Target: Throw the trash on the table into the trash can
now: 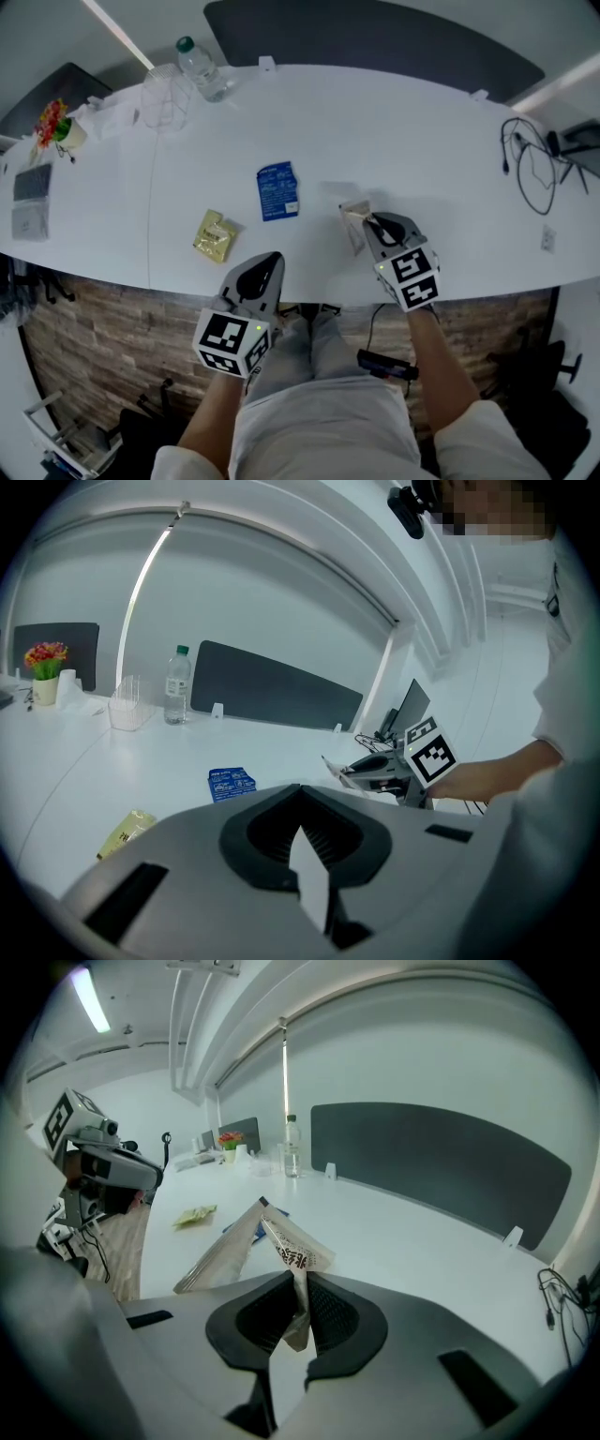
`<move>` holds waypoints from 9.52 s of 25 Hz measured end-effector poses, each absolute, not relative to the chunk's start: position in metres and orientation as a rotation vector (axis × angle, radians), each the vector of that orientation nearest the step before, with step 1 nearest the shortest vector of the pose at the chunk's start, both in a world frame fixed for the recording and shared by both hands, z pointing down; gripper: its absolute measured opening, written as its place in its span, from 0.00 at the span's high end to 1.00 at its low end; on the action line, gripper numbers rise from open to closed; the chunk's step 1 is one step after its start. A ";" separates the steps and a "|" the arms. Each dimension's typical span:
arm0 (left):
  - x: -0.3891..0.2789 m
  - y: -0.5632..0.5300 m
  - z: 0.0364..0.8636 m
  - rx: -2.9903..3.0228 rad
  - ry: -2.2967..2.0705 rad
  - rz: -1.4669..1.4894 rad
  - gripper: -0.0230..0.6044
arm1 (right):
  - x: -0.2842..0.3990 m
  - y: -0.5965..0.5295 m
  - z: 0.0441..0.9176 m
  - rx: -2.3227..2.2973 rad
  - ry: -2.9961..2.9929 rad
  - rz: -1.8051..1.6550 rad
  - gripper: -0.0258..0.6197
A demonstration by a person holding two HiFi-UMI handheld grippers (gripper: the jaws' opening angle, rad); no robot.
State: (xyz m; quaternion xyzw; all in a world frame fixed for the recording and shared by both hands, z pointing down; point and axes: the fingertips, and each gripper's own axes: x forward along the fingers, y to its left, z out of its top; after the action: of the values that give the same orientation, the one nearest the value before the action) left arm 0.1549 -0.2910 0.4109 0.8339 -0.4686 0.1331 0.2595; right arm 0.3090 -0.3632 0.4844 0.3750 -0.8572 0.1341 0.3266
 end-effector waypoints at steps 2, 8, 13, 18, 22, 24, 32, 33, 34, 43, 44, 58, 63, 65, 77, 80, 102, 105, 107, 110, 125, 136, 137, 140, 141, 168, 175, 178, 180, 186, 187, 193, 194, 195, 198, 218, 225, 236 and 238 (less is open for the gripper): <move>0.155 -0.288 0.403 2.273 -1.271 0.361 0.96 | 0.313 -0.361 0.465 1.001 -2.259 0.333 0.88; 0.160 -0.278 0.382 2.315 -1.272 0.340 0.96 | 0.333 -0.352 0.405 1.058 -2.300 0.283 0.88; 0.168 -0.270 0.368 2.354 -1.262 0.337 0.96 | 0.348 -0.344 0.361 1.089 -2.329 0.218 0.88; 0.176 -0.263 0.357 2.381 -1.265 0.322 0.96 | 0.362 -0.336 0.330 1.093 -2.330 0.148 0.88; 0.180 -0.252 0.351 2.391 -1.271 0.319 0.96 | 0.361 -0.332 0.323 1.077 -2.333 0.093 0.88; 0.177 -0.246 0.349 2.392 -1.278 0.324 0.96 | 0.357 -0.330 0.326 1.049 -2.332 0.073 0.88; 0.147 -0.223 0.343 2.348 -1.379 0.310 0.96 | 0.355 -0.325 0.309 0.995 -2.339 -0.027 0.88; 0.144 -0.220 0.342 2.344 -1.391 0.305 0.96 | 0.354 -0.325 0.309 0.992 -2.344 -0.029 0.88; 0.142 -0.216 0.341 2.339 -1.403 0.302 0.96 | 0.353 -0.324 0.311 0.988 -2.354 -0.026 0.88; 0.100 -0.180 0.331 2.241 -1.563 0.274 0.96 | 0.318 -0.303 0.336 0.897 -2.474 0.072 0.88; 0.096 -0.177 0.331 2.223 -1.585 0.272 0.96 | 0.313 -0.302 0.339 0.876 -2.483 0.078 0.88; 0.012 -0.106 0.329 1.967 -1.877 0.190 0.96 | 0.190 -0.247 0.363 0.486 -2.589 0.074 0.88; -0.035 -0.047 0.326 1.866 -1.980 0.160 0.96 | 0.122 -0.205 0.366 0.330 -2.611 0.048 0.88; -0.053 -0.024 0.326 1.827 -2.018 0.155 0.96 | 0.094 -0.185 0.364 0.265 -2.627 0.035 0.88; -0.117 0.080 0.328 1.637 -2.150 0.026 0.96 | -0.018 -0.077 0.364 -0.055 -2.627 -0.009 0.88; -0.124 0.092 0.327 1.591 -2.191 -0.004 0.96 | -0.033 -0.055 0.369 -0.149 -2.605 -0.017 0.88; -0.144 0.106 0.408 1.435 -2.176 -0.008 0.96 | -0.071 -0.019 0.495 -0.495 -2.382 -0.125 0.88; -0.142 0.108 0.434 1.424 -2.148 0.005 0.96 | -0.070 -0.010 0.528 -0.537 -2.346 -0.140 0.88; -0.138 0.110 0.457 1.421 -2.128 0.033 0.96 | -0.069 -0.008 0.552 -0.547 -2.329 -0.123 0.88; -0.133 0.116 0.491 1.397 -2.109 0.042 0.96 | -0.067 -0.003 0.587 -0.557 -2.308 -0.112 0.88; -0.112 0.107 0.664 1.435 -2.010 0.065 0.96 | -0.053 0.020 0.781 -0.545 -2.237 -0.073 0.88; -0.107 0.121 0.751 1.407 -1.973 0.030 0.96 | -0.053 0.047 0.910 -0.576 -2.157 -0.129 0.88; -0.108 0.125 0.759 1.401 -1.975 0.031 0.96 | -0.055 0.048 0.921 -0.580 -2.154 -0.140 0.88; -0.112 0.134 0.780 1.389 -1.982 0.043 0.96 | -0.057 0.054 0.950 -0.579 -2.139 -0.145 0.88; -0.113 0.137 0.787 1.384 -1.983 0.047 0.96 | -0.057 0.054 0.960 -0.575 -2.127 -0.151 0.88; -0.114 0.144 0.782 1.328 -2.017 -0.013 0.96 | -0.047 0.043 0.980 -0.524 -1.991 -0.163 0.59; -0.115 0.133 0.710 1.353 -2.032 -0.004 0.96 | -0.056 0.040 0.890 -0.536 -2.057 -0.118 0.68; -0.117 0.127 0.674 1.370 -2.048 0.009 0.96 | -0.063 0.038 0.841 -0.548 -2.111 -0.109 0.80; -0.115 0.124 0.651 1.375 -2.053 0.010 0.96 | -0.066 0.037 0.808 -0.562 -2.147 -0.110 0.86; -0.113 0.122 0.604 1.375 -2.069 0.026 0.96 | -0.068 0.036 0.737 -0.604 -2.202 -0.077 0.90; -0.114 0.122 0.596 1.371 -2.073 0.025 0.96 | -0.069 0.035 0.724 -0.609 -2.205 -0.076 0.90; -0.117 0.125 0.533 1.376 -2.109 0.003 0.96 | -0.077 0.038 0.636 -0.628 -2.253 0.002 0.91; -0.117 0.123 0.522 1.386 -2.112 -0.005 0.96 | -0.079 0.038 0.620 -0.628 -2.269 0.018 0.91; -0.116 0.122 0.512 1.395 -2.112 -0.011 0.96 | -0.081 0.037 0.605 -0.624 -2.288 0.036 0.91; -0.112 0.122 0.485 1.409 -2.105 -0.013 0.96 | -0.084 0.036 0.560 -0.600 -2.348 0.087 0.91; -0.091 0.103 0.369 1.454 -2.107 0.019 0.96 | -0.056 0.003 0.377 -0.478 -2.560 0.203 0.91; -0.089 0.108 0.353 1.448 -2.105 -0.003 0.96 | -0.056 0.011 0.350 -0.464 -2.597 0.204 0.91; -0.088 0.101 0.340 1.490 -2.109 0.013 0.96 | -0.057 0.014 0.341 -0.506 -2.623 0.182 0.91; -0.087 0.100 0.341 1.492 -2.101 0.025 0.97 | -0.059 0.016 0.341 -0.508 -2.620 0.182 0.91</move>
State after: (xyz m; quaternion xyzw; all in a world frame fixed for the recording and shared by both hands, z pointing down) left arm -0.0870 0.1000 0.3410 0.5560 -0.7830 0.0094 0.2788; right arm -0.0589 0.0157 0.3409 -0.1850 -0.9528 0.0662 0.2313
